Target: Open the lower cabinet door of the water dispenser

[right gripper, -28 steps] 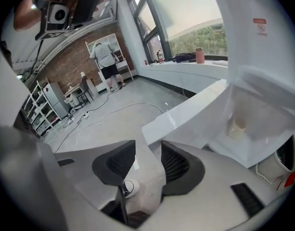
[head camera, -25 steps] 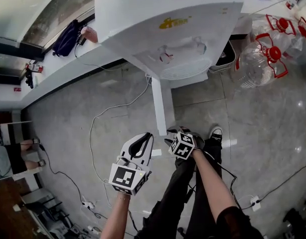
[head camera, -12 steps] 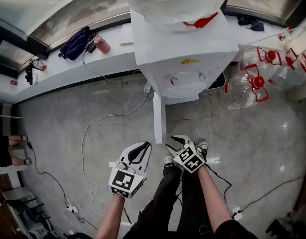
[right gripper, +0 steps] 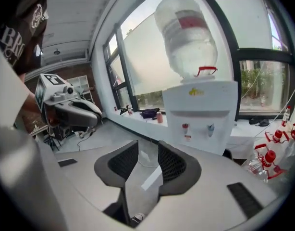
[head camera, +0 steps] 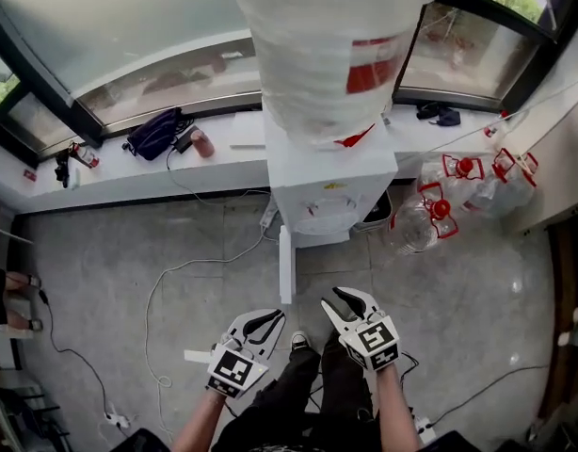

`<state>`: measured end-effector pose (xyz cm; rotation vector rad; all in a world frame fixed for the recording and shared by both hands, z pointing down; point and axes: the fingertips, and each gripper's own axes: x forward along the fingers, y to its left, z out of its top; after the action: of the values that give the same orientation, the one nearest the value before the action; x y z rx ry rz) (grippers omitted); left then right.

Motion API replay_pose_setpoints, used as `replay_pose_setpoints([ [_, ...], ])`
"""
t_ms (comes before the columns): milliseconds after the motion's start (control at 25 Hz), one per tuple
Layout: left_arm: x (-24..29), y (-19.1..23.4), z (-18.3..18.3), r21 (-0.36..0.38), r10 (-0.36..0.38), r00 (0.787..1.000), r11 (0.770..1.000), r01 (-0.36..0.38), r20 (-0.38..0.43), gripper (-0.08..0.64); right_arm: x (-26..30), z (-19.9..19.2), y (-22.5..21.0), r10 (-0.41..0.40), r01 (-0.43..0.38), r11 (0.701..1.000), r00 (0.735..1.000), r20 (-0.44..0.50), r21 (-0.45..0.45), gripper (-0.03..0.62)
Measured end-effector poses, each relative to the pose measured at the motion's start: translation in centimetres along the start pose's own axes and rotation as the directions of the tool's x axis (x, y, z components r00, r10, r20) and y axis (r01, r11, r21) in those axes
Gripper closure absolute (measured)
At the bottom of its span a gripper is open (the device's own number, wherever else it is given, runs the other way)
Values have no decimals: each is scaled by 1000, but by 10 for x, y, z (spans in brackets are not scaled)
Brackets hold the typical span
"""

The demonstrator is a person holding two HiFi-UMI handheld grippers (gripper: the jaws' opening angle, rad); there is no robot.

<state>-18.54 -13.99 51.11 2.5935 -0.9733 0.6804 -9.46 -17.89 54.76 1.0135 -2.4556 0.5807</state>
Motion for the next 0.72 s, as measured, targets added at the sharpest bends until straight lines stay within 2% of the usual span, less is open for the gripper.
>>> replay_pose_setpoints([
  [120, -17, -13, 29, -6, -9, 999, 1000, 9, 39, 540, -36, 34, 10, -36, 35, 999, 998, 60, 19, 453],
  [320, -32, -38, 54, 56, -61, 997, 997, 59, 52, 540, -87, 61, 25, -74, 65, 995, 991, 115, 78, 457],
  [480, -32, -51, 61, 83, -94, 995, 992, 91, 34, 540, -122, 65, 33, -104, 92, 991, 987, 120, 101, 463],
  [600, -29, -58, 73, 124, -93, 995, 988, 88, 34, 540, -146, 55, 33, -139, 126, 986, 984, 108, 113, 469],
  [720, -27, -70, 89, 131, -86, 995, 988, 78, 58, 540, -170, 44, 32, -156, 145, 983, 983, 100, 117, 473],
])
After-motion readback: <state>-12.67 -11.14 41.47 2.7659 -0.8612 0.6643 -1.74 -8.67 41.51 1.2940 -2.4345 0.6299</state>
